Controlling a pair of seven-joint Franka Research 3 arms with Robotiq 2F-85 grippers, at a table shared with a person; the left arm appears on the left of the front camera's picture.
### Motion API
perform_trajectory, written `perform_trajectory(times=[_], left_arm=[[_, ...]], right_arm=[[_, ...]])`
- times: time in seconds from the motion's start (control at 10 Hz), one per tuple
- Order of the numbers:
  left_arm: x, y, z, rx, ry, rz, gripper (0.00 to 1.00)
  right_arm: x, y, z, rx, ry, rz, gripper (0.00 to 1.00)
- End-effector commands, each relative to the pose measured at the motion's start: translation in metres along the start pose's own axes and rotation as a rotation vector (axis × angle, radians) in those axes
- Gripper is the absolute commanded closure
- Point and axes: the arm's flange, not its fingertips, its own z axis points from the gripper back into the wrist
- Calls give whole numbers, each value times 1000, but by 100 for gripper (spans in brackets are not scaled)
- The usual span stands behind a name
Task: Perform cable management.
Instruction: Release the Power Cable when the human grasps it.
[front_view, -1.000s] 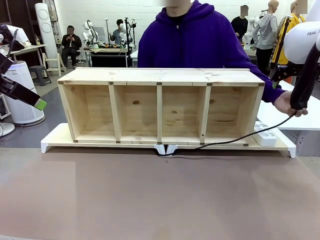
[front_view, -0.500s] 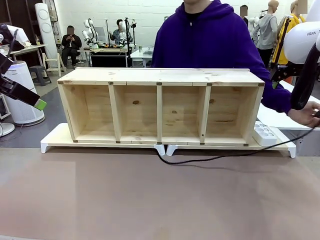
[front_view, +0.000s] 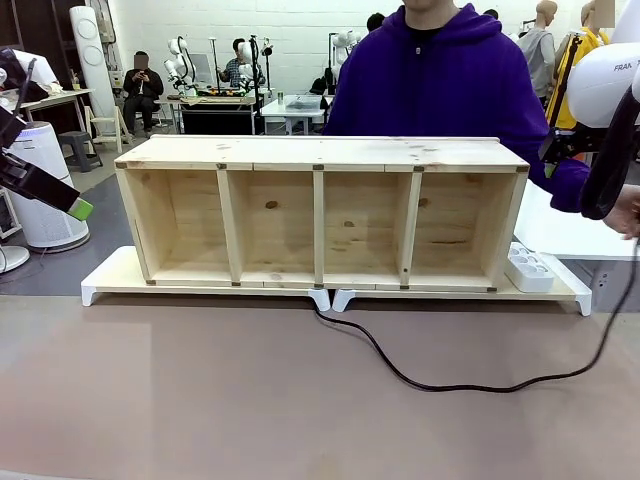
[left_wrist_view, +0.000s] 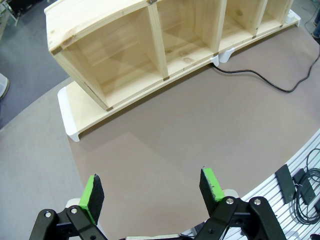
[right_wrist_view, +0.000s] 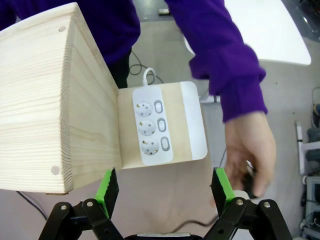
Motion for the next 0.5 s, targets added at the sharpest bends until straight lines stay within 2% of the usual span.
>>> perform_trajectory(times=[0.0, 0.4], left_arm=[[2, 1, -1, 5, -10, -7, 0], [2, 1, -1, 5, -10, -7, 0]], right_arm=[[0, 0, 0, 0, 4, -1, 4], [0, 0, 0, 0, 4, -1, 4]])
